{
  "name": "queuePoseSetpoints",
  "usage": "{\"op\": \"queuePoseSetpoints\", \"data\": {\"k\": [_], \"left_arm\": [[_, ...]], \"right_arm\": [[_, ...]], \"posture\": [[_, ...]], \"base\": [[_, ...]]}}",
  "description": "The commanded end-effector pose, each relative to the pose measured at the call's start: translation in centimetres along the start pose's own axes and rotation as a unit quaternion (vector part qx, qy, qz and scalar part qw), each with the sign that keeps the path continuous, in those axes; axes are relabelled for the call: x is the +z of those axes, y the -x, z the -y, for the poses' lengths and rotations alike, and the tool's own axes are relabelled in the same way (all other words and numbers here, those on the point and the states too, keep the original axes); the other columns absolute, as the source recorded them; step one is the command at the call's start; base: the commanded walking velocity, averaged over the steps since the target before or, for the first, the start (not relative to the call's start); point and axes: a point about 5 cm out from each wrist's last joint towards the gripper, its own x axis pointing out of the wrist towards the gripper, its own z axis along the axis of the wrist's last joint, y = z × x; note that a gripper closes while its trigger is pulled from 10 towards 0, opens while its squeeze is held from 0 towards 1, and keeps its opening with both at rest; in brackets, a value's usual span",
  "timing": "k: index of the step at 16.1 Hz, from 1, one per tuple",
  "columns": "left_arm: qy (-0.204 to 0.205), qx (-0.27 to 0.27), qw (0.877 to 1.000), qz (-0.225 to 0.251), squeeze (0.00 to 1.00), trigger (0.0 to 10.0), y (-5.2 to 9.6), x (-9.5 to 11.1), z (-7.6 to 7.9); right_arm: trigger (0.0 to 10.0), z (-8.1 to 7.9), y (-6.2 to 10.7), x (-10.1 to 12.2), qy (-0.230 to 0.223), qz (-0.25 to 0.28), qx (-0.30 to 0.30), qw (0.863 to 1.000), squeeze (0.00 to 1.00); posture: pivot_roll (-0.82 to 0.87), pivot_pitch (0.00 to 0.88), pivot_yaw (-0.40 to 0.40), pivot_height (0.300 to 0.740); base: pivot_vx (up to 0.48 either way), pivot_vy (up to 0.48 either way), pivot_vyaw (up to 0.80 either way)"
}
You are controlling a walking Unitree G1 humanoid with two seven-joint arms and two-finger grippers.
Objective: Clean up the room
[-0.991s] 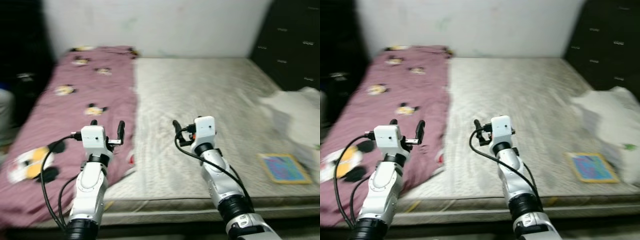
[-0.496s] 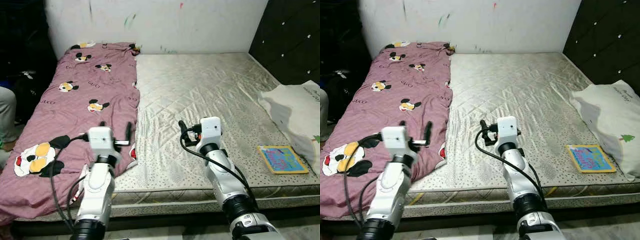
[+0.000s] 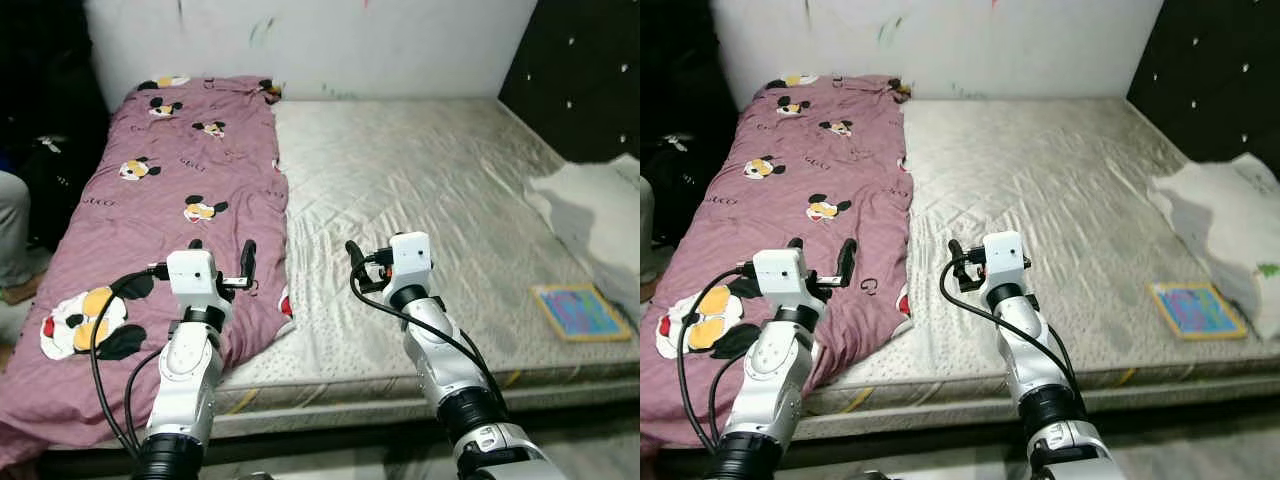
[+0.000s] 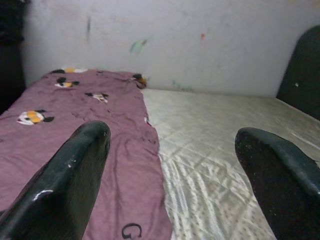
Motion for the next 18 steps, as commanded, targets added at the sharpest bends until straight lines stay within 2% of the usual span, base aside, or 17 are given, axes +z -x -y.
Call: {"op": "queuePoseSetpoints", "data": {"k": [1, 8, 13, 15, 18], "left_arm": [[0.003, -0.011, 1.0, -0.007, 0.0, 10.0, -0.1, -0.3, 0.6], [0.0, -0.006, 1.0, -0.002, 0.0, 10.0, 0.0, -0.1, 0.6], [0.006, -0.01, 1.0, -0.001, 0.0, 10.0, 1.6, 0.0, 0.3], [0.009, -0.019, 1.0, 0.005, 0.0, 10.0, 1.6, 0.4, 0.5], [0.013, -0.026, 1.0, 0.009, 0.0, 10.0, 1.5, 0.7, 0.7]], "right_arm": [[10.0, 0.9, 0.1, -0.2, 0.002, -0.006, -0.013, 1.0, 0.0], [10.0, 0.7, 0.3, -0.3, -0.002, -0.007, -0.002, 1.0, 0.0], [10.0, 1.0, 2.0, -2.1, 0.006, -0.034, -0.001, 0.999, 0.0], [10.0, 1.2, 2.2, -2.0, 0.013, -0.032, -0.001, 0.999, 0.0], [10.0, 1.5, 2.1, -1.9, 0.011, -0.034, -0.002, 0.999, 0.0]], "posture": [[-0.04, 0.0, 0.002, 0.74], [-0.05, 0.0, -0.005, 0.74], [-0.04, 0.0, -0.018, 0.74], [-0.04, 0.0, -0.022, 0.74], [-0.04, 0.0, -0.03, 0.74]], "base": [[0.0, 0.48, 0.0], [0.0, 0.446, 0.0], [0.0, 0.0, 0.0], [0.0, 0.0, 0.3], [0.315, 0.0, 0.26]]}}
